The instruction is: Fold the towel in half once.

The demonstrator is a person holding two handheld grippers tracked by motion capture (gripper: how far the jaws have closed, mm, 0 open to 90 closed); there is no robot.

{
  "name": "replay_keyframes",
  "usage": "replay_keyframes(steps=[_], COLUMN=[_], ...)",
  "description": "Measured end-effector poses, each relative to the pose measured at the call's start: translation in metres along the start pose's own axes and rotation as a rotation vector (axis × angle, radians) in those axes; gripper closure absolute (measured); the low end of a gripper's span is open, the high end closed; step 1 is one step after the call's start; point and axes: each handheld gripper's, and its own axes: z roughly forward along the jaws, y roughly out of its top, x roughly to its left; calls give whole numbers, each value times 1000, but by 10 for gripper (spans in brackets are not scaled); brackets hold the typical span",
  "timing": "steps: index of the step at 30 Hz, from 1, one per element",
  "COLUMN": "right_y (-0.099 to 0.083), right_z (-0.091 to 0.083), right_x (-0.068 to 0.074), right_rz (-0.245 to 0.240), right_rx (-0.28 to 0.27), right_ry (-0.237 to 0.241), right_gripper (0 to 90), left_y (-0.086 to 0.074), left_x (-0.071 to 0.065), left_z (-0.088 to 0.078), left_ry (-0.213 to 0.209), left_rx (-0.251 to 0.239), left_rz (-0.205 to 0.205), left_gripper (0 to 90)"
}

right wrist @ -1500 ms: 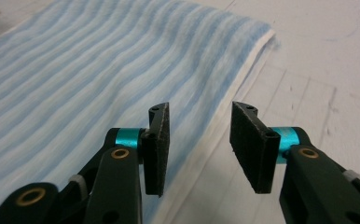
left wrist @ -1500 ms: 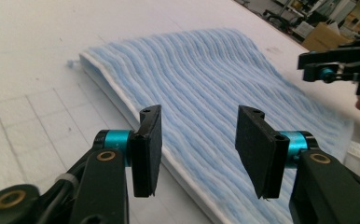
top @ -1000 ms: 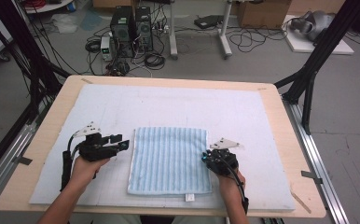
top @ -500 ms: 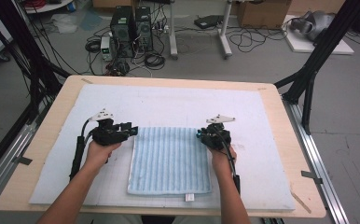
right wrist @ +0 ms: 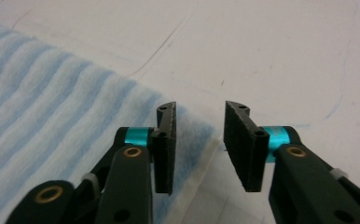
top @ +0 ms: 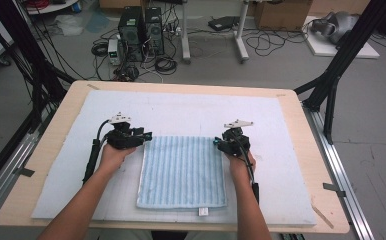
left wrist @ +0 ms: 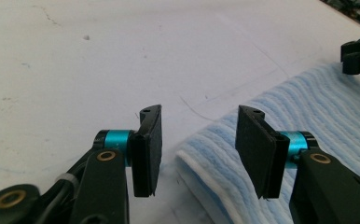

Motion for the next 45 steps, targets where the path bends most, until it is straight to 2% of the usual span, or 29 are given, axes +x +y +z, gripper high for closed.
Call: replay_keyframes(steps=[1, 2, 5, 7, 8, 10, 11, 12, 15, 20, 22, 24, 26, 27, 28, 29, 30, 31, 32, 34, 36, 39, 40, 42, 44, 45], right_y=[1, 2, -1, -1, -2, -2, -2, -3, -3, 1, 3, 5, 6, 6, 5, 5, 4, 4, 4, 4, 3, 2, 0, -3, -6, -10], right_z=[2, 5, 13, 13, 12, 12, 12, 12, 12, 10, 11, 13, 15, 16, 17, 17, 16, 13, 9, 0, -8, -20, -23, -28, -32, -34], right_x=[0, -1, -3, -5, -5, -5, -5, -5, -6, -4, -5, -6, -6, -6, -6, -7, -9, -11, -12, -13, -12, -8, -5, 0, 8, 14], right_rz=[2, -9, -2, 7, 9, 16, 18, 23, 44, 2, -2, -5, -13, -5, -4, 4, 31, 54, 69, 74, 54, 18, 4, -18, -53, -72], right_rx=[11, 24, 57, 56, 57, 58, 57, 53, 49, -5, -18, -25, -30, -24, -15, -13, -16, -26, -36, -65, -79, -96, -93, -66, -22, -25], right_ry=[-3, -7, 7, 21, 30, 46, 64, 80, 92, 30, 14, 5, -8, -4, -17, -35, -27, -24, -30, -29, -27, 4, 24, 75, 115, 129], right_gripper=[580, 573, 574, 601, 632, 720, 772, 818, 851, 859, 859, 858, 854, 830, 769, 661, 580, 526, 482, 467, 462, 463, 463, 458, 440, 442], left_y=[-1, -1, -2, -2, -2, -3, -3, -3, -2, 4, 9, 11, 9, 7, 6, 6, 6, 7, 7, 8, 7, 5, 4, 1, -3, -5], left_x=[1, 1, -3, -6, -5, -2, 0, 0, -2, -1, 1, 1, 4, 4, 5, 6, 7, 7, 7, 5, 3, -1, -2, -6, -9, -10], left_z=[4, 8, 17, 18, 18, 17, 16, 16, 17, 16, 17, 17, 19, 20, 20, 20, 18, 14, 11, 3, -3, -12, -14, -19, -22, -24], left_ry=[4, 11, 28, 60, 70, 65, 48, 29, 46, 56, 53, 53, 49, 46, 45, 54, 52, 49, 51, 58, 53, 39, 28, 24, 12, 4], left_rx=[31, 50, 98, 103, 101, 91, 91, 93, 86, -9, -13, -53, -39, -27, -21, -21, -22, -32, -44, -58, -74, -92, -85, -106, -110, -114], left_rz=[2, 15, 63, 116, 118, 96, 85, 81, 84, 29, 33, 33, 22, 16, 5, -11, -29, -35, -28, 4, 9, 12, 14, 28, 23, 19], left_gripper=[482, 470, 471, 514, 560, 648, 700, 840, 868, 871, 871, 871, 868, 855, 815, 707, 589, 527, 504, 495, 496, 497, 495, 495, 493, 488])
